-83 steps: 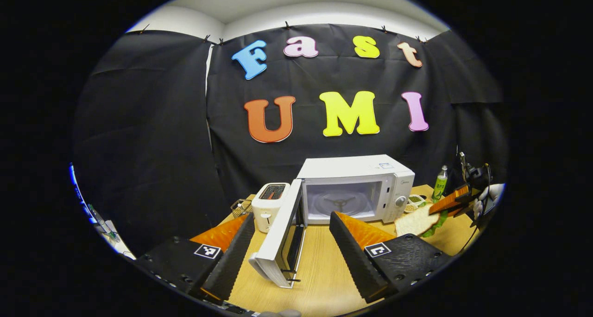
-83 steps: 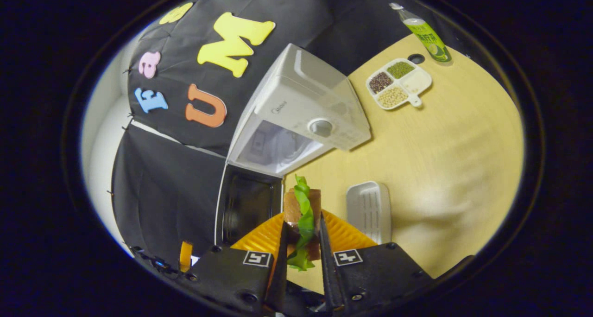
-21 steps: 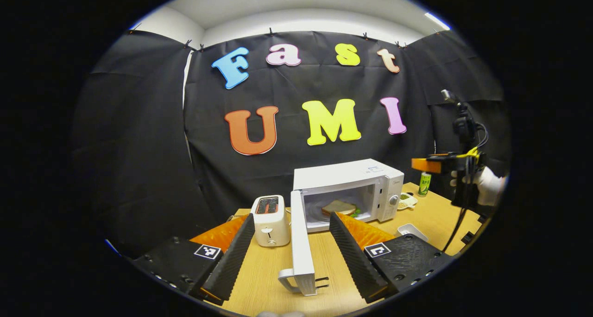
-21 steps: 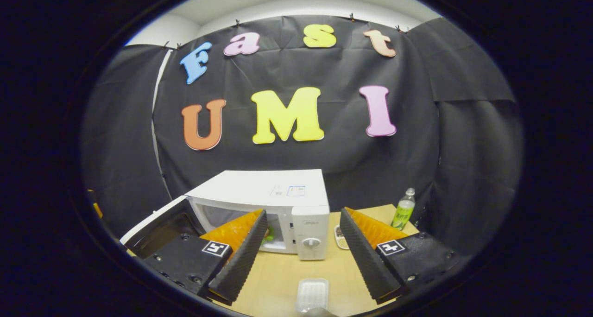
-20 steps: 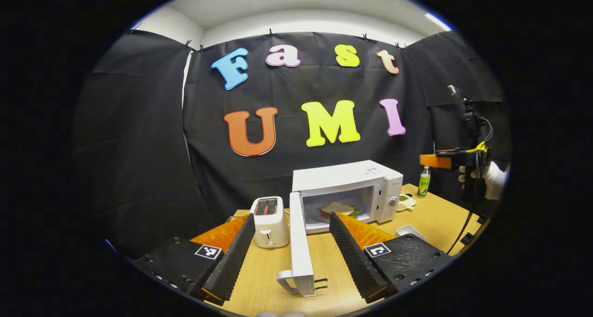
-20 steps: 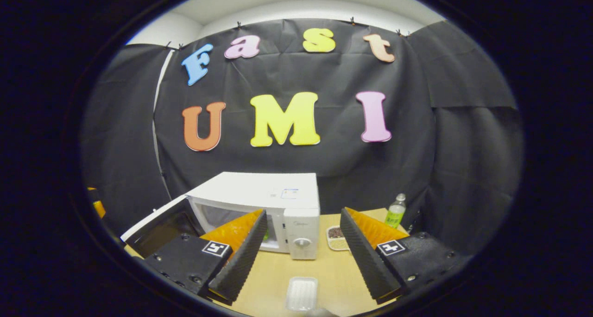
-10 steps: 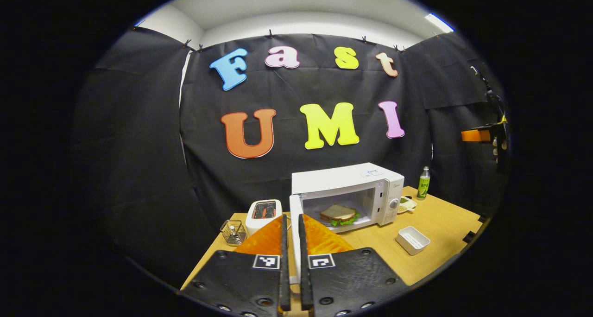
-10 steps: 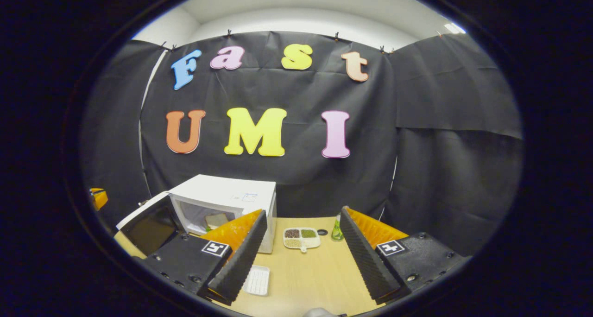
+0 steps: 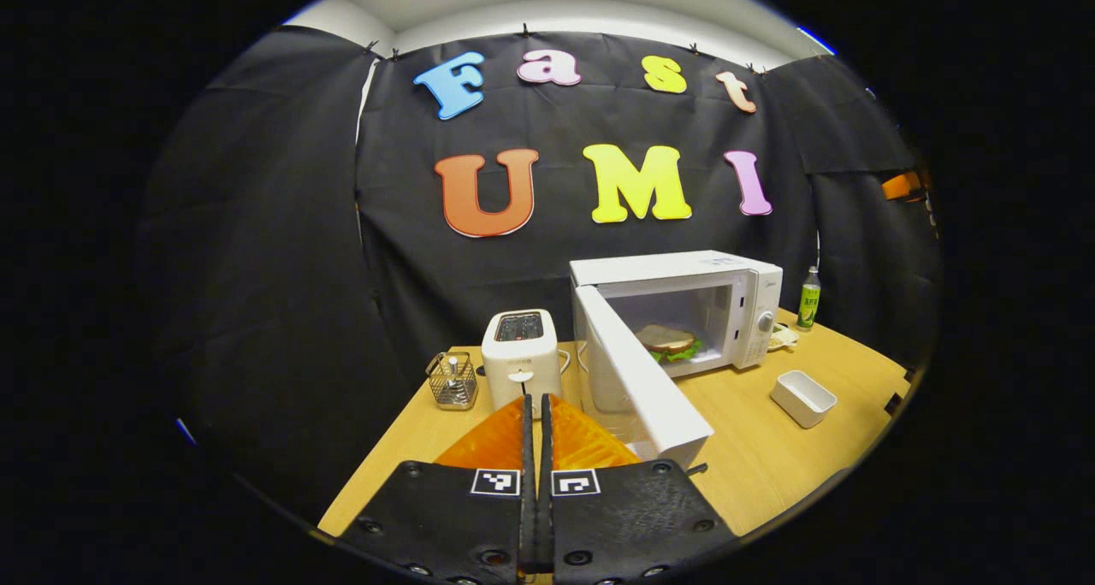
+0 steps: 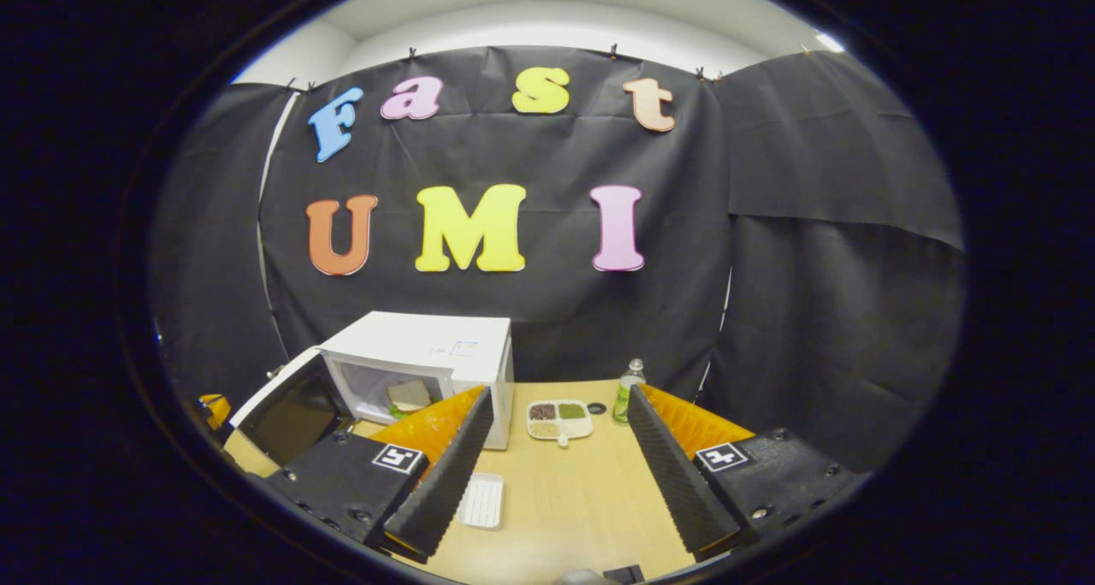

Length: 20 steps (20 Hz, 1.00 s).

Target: Open the microwave oven with the left hand, put the food in, and close the microwave oven.

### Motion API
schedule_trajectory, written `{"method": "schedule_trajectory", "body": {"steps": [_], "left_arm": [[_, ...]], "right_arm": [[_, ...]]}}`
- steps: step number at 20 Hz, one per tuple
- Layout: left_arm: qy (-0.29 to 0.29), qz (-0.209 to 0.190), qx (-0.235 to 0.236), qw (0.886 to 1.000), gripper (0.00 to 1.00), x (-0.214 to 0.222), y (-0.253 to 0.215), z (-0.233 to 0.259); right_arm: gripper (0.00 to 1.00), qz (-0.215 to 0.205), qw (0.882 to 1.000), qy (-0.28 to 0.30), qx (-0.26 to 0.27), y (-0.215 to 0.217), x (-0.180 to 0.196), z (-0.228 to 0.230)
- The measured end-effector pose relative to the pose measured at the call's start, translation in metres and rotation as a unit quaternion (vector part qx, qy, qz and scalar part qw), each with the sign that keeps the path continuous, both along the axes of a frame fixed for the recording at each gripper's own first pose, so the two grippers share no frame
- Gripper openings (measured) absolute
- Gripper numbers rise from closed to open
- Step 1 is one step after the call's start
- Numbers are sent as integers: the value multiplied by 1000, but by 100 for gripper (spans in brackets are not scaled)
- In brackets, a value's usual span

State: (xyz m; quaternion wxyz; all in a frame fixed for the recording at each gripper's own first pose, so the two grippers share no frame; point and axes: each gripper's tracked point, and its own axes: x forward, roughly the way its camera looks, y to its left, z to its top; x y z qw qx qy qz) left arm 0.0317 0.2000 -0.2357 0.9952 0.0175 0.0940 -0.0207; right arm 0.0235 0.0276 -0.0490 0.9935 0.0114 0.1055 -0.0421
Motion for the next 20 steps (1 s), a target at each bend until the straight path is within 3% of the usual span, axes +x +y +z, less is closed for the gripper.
{"method": "schedule_trajectory", "body": {"steps": [1,2,3,4,7,8,9,10,11,12,13,14,15,17,18,19,20], "left_arm": [[15,7,1,1000,0,0,6,-12],[15,6,-2,1000,0,0,6,-20],[22,6,-3,1000,0,1,5,-31],[26,5,-2,1000,0,2,5,-37],[31,-2,-2,1000,0,1,-1,-44],[29,-3,-1,1000,10,2,-4,-43],[32,-2,0,999,0,2,-7,-45],[31,-4,2,1000,0,2,-9,-44],[31,-8,0,999,0,1,-14,-43],[33,-9,0,999,0,0,-19,-44],[33,-8,2,999,0,-1,-23,-42],[38,-8,2,999,0,-2,-28,-44],[38,-7,-2,999,0,-2,-35,-43],[36,-12,-5,999,0,-2,-51,-39],[35,-15,-4,999,0,-2,-59,-37],[34,-18,-1,999,0,-1,-68,-36],[34,-22,-3,999,0,-1,-77,-35]], "right_arm": [[92,-1,1000,2,0,1,-2,1],[100,-2,1000,4,-1,1,-5,2],[92,-4,1000,6,-2,0,-7,2],[100,-5,1000,9,-3,-1,-10,1],[92,-11,1000,12,-1,-6,-17,-2],[100,-12,1000,13,2,-6,-20,-3],[100,-12,1000,15,4,-8,-20,-7],[100,-11,1000,17,6,-8,-20,-9],[92,-9,1000,19,9,-9,-20,-11],[100,-6,1000,21,12,-8,-21,-12],[92,-3,1000,24,15,-9,-20,-15],[100,0,999,28,17,-10,-19,-16],[92,3,999,30,20,-10,-19,-17],[92,10,999,23,22,-11,-17,-12],[100,12,999,21,22,-13,-15,-11],[92,17,999,21,24,-12,-14,-10],[100,22,999,18,27,-12,-14,-8]]}}
